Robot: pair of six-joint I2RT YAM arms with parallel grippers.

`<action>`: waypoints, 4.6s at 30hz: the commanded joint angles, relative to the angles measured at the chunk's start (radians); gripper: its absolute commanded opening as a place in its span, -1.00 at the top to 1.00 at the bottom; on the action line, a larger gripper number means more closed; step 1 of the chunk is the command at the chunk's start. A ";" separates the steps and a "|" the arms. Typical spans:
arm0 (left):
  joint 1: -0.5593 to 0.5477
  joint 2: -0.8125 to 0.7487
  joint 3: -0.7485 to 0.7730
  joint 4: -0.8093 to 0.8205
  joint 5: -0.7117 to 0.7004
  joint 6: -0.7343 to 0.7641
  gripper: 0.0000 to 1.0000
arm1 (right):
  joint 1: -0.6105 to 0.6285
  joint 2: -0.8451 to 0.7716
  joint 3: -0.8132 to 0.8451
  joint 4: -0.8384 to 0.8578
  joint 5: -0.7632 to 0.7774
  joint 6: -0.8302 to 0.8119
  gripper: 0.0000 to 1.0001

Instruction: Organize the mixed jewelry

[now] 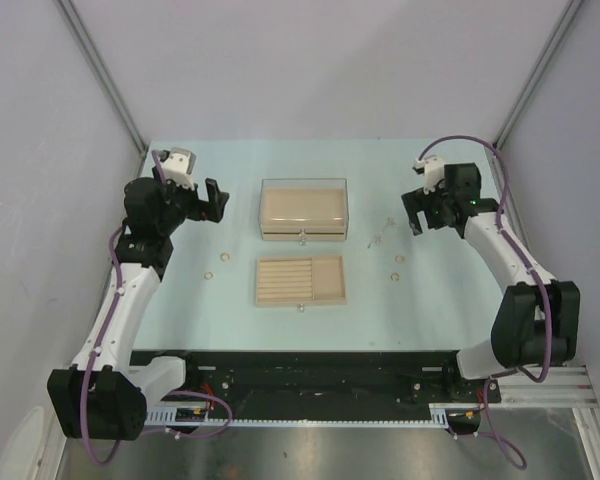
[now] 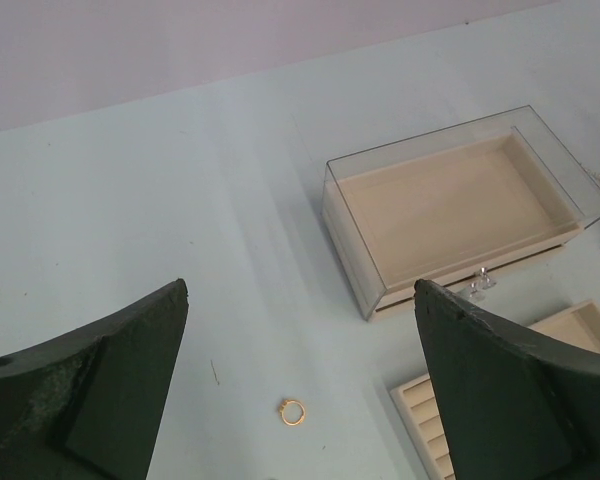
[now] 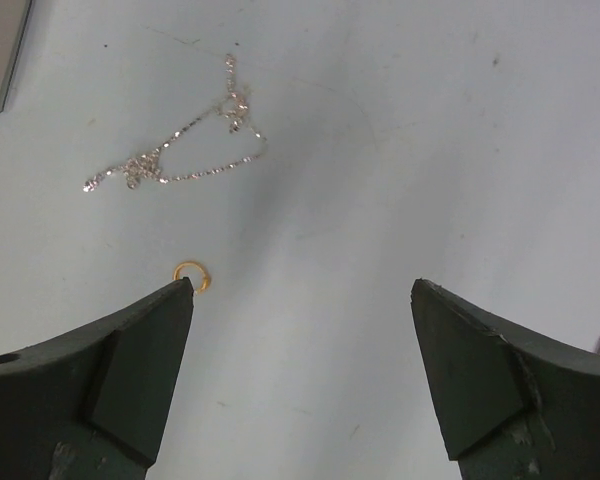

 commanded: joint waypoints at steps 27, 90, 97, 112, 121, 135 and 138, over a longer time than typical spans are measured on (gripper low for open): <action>0.001 -0.004 -0.033 0.042 0.031 0.017 -1.00 | 0.078 0.453 0.173 0.253 -0.006 -0.049 -0.69; 0.001 -0.021 -0.061 0.059 -0.020 0.041 -1.00 | 0.098 0.647 0.265 0.092 -0.127 -0.175 0.36; 0.001 -0.022 -0.062 0.057 -0.020 0.043 -1.00 | 0.115 0.655 0.267 0.090 -0.120 -0.175 0.69; 0.001 -0.028 -0.065 0.059 -0.015 0.046 -1.00 | 0.145 0.505 0.268 -0.018 -0.115 -0.170 1.00; 0.001 -0.042 -0.067 0.054 -0.009 0.047 -1.00 | 0.178 0.384 0.268 -0.083 -0.074 -0.168 1.00; 0.001 -0.062 -0.067 0.051 -0.006 0.052 -1.00 | 0.289 0.201 0.267 -0.213 -0.014 -0.162 1.00; 0.001 -0.062 -0.067 0.048 -0.005 0.052 -1.00 | 0.320 0.160 0.267 -0.238 0.008 -0.155 1.00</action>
